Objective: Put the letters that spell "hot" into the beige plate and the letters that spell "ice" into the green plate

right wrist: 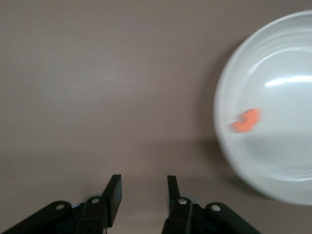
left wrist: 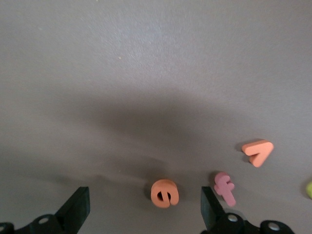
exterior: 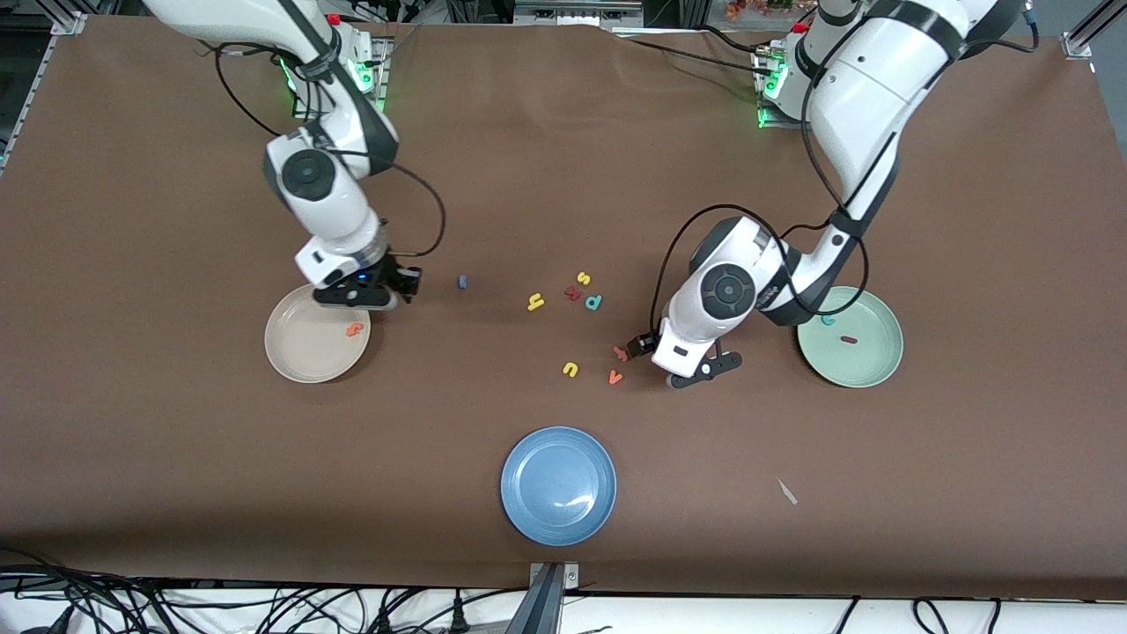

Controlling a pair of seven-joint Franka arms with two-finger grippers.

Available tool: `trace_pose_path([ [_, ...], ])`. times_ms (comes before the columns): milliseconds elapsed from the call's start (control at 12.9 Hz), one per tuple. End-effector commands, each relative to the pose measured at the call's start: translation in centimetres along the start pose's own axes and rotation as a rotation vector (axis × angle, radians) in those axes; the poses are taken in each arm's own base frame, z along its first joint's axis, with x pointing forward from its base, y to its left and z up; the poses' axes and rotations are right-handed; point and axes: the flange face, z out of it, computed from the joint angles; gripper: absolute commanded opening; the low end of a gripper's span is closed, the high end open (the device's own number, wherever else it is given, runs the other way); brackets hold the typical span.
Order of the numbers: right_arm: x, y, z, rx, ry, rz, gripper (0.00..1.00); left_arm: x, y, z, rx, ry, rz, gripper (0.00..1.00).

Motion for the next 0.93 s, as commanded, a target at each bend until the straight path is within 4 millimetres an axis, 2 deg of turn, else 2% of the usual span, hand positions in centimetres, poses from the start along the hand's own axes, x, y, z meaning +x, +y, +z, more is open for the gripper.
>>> trace_pose_path([
  [0,-1.0,-5.0,1.0,0.027,-0.009,0.089,0.45,0.6,0.8,0.2,-0.003,0.035,-0.01,0.97],
  [155,-2.2,-6.8,1.5,0.046,-0.006,0.094,0.45,0.5,0.8,0.3,-0.003,0.034,-0.009,0.89],
  [387,-3.0,-6.8,3.0,0.053,-0.023,0.09,0.45,0.5,0.7,0.8,0.001,0.031,-0.008,0.75],
  [619,-4.6,-6.2,4.1,0.064,-0.023,0.067,0.45,0.5,0.7,1.1,0.004,0.029,-0.008,0.74],
  [851,-5.2,-6.0,4.7,0.062,-0.033,0.067,0.45,-0.1,1.1,1.1,0.005,0.028,-0.008,0.74],
])
